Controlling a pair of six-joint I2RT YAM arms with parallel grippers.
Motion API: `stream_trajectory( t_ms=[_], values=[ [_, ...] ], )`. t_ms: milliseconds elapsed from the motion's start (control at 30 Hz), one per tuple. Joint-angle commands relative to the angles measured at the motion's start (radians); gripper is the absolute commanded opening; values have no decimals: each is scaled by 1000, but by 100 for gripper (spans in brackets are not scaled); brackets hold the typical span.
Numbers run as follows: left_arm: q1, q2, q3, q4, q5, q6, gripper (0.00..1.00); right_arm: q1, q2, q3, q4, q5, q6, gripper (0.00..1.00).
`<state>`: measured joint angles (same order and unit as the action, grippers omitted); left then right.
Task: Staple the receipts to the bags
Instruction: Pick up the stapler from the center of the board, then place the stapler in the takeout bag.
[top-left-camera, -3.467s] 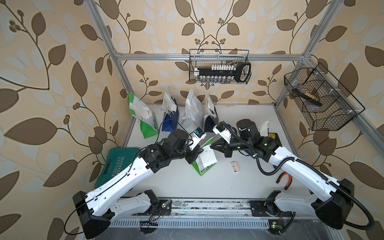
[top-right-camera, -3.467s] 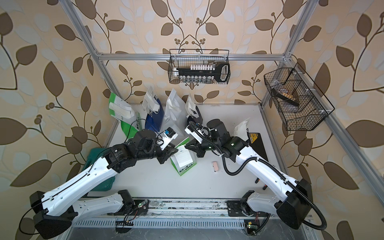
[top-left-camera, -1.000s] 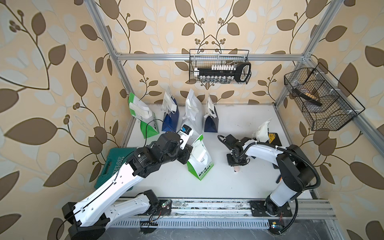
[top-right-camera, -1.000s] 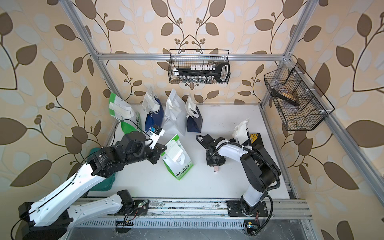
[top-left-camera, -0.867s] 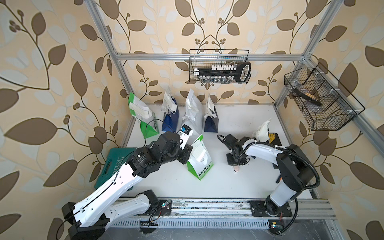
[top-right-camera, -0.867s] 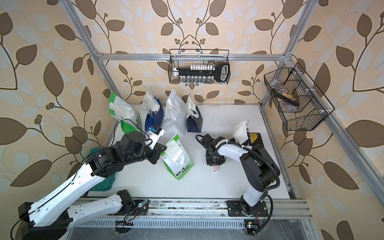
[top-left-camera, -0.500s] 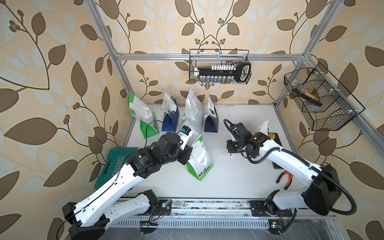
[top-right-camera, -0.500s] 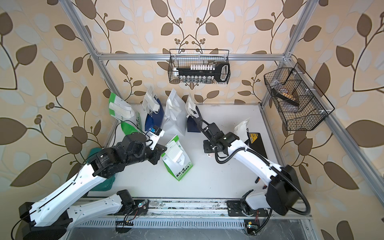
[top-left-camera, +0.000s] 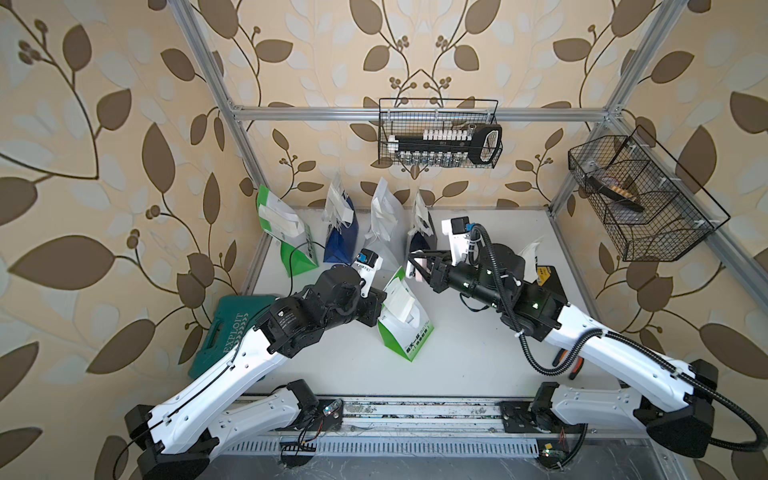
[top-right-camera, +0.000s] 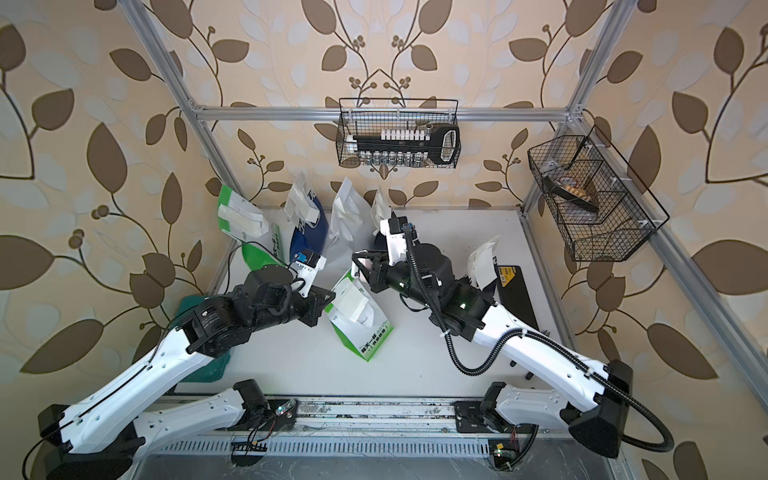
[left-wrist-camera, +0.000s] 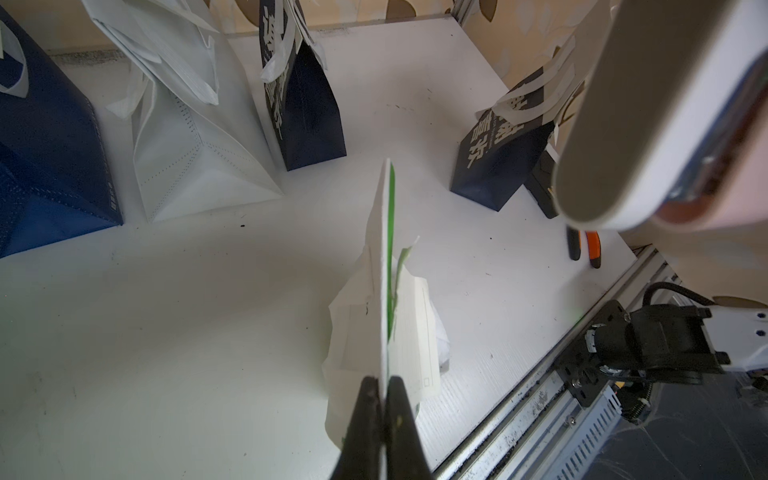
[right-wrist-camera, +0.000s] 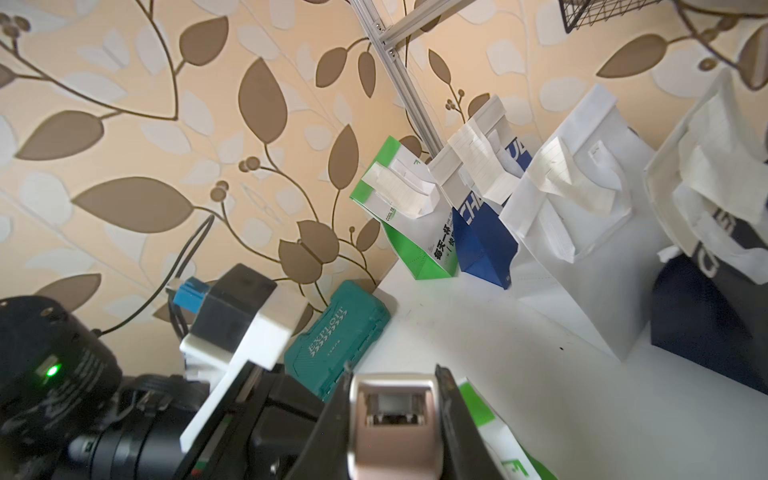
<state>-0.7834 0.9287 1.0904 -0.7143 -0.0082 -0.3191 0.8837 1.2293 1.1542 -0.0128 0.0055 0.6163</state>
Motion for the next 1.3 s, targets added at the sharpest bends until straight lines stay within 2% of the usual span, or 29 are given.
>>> stream_trajectory(
  t_ms=[0,333,967,1267],
  values=[
    [12,4,34,16,-2,-48,0,7,36,37,140,-48,84,0],
    [16,0,50,19,-8,-65,0,14,83,14,183,-69,116,0],
    [18,-21,74,9,-6,-57,0,50,134,36,110,-39,30,0],
    [18,-9,68,18,43,-47,0,61,150,62,87,-7,-20,0]
  ],
)
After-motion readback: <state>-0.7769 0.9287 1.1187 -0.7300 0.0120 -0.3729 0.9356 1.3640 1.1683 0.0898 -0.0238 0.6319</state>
